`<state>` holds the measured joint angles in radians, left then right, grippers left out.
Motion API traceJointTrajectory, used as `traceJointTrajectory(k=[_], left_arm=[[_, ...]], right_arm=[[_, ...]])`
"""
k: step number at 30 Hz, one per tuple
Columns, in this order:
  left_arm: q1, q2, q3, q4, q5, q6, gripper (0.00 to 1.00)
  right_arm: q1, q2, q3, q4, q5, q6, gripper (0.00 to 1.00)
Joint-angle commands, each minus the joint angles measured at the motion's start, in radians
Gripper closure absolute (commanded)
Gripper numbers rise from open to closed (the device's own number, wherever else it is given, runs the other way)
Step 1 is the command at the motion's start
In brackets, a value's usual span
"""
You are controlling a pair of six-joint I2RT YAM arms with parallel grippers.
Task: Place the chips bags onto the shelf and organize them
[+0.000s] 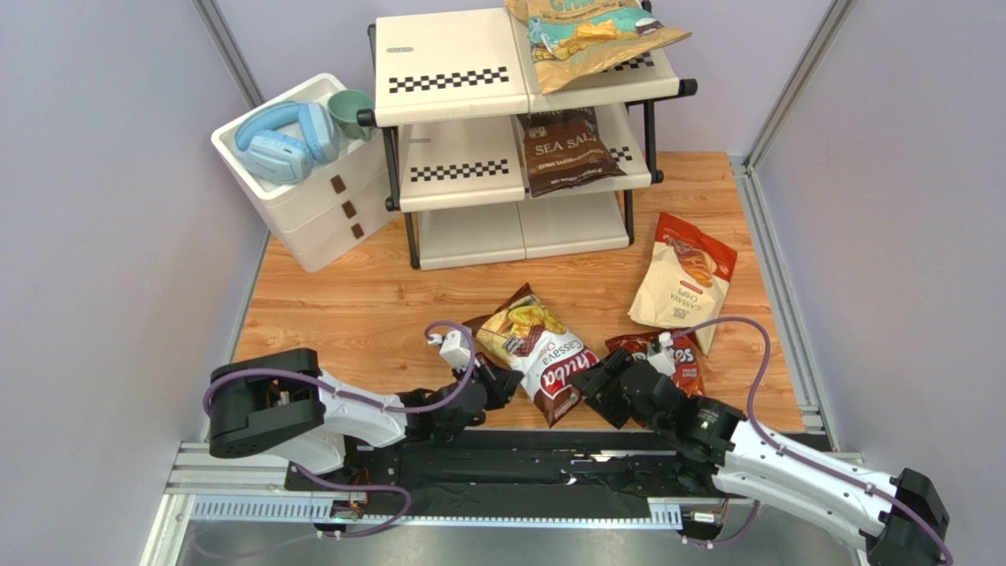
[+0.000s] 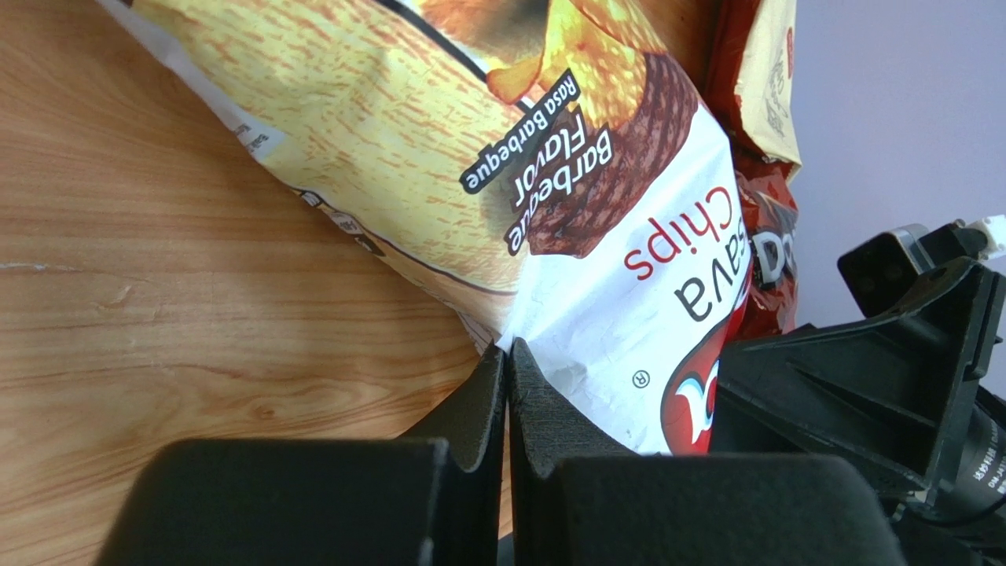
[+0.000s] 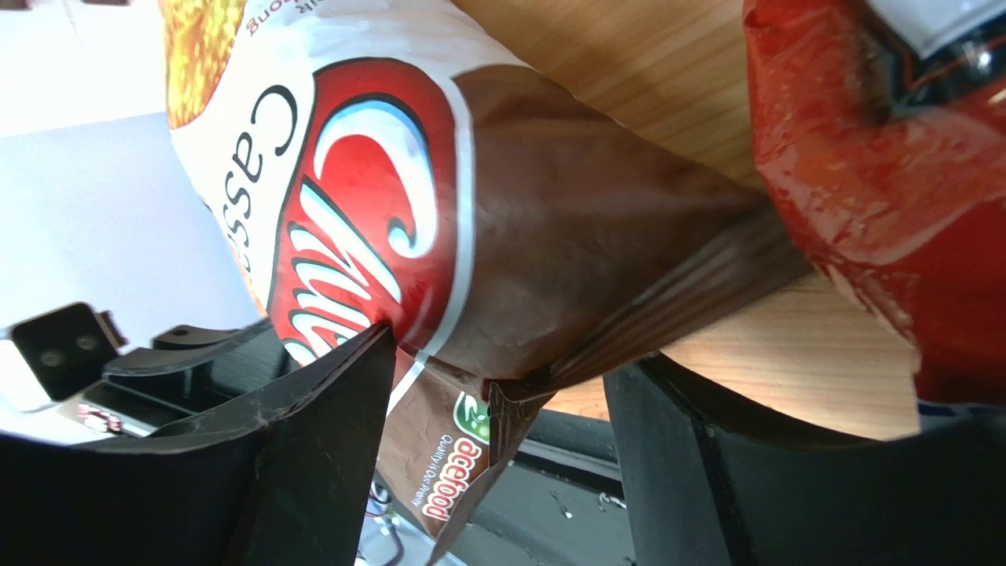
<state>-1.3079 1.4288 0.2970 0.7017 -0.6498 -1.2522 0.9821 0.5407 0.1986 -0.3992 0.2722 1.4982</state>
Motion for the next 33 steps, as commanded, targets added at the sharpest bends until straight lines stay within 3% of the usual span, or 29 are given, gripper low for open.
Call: traceJointTrajectory(k=[1, 6, 15, 22, 28, 33], left_arm=[[-0.013, 0.019, -0.012, 0.058, 0.036, -0.016, 1.0], [-0.019, 0.061, -0.01, 0.087, 0.068, -0.027, 1.0], [-0.019, 0.09, -0.013, 0.137, 0.087, -0.021, 1.0], [-0.021, 0.079, -0.028, 0.145, 0.091, -0.021, 1.0], [-0.021, 0.059, -0.059, 0.15, 0.076, -0.033, 1.0], [-0.022, 0.042, -0.071, 0.148, 0.07, -0.041, 1.0]], right_arm=[[0.018, -0.054, -0.051, 0.085, 0.07, 0.062, 0.3], [0.038, -0.082, -0.102, 0.137, 0.099, 0.115, 0.29], [0.067, 0.04, -0.088, 0.221, 0.124, 0.103, 0.34], [0.076, 0.156, -0.062, 0.276, 0.113, 0.073, 0.83], [0.092, 0.171, -0.039, 0.249, 0.107, 0.031, 1.0], [0.095, 0.145, -0.031, 0.177, 0.125, -0.007, 1.0]])
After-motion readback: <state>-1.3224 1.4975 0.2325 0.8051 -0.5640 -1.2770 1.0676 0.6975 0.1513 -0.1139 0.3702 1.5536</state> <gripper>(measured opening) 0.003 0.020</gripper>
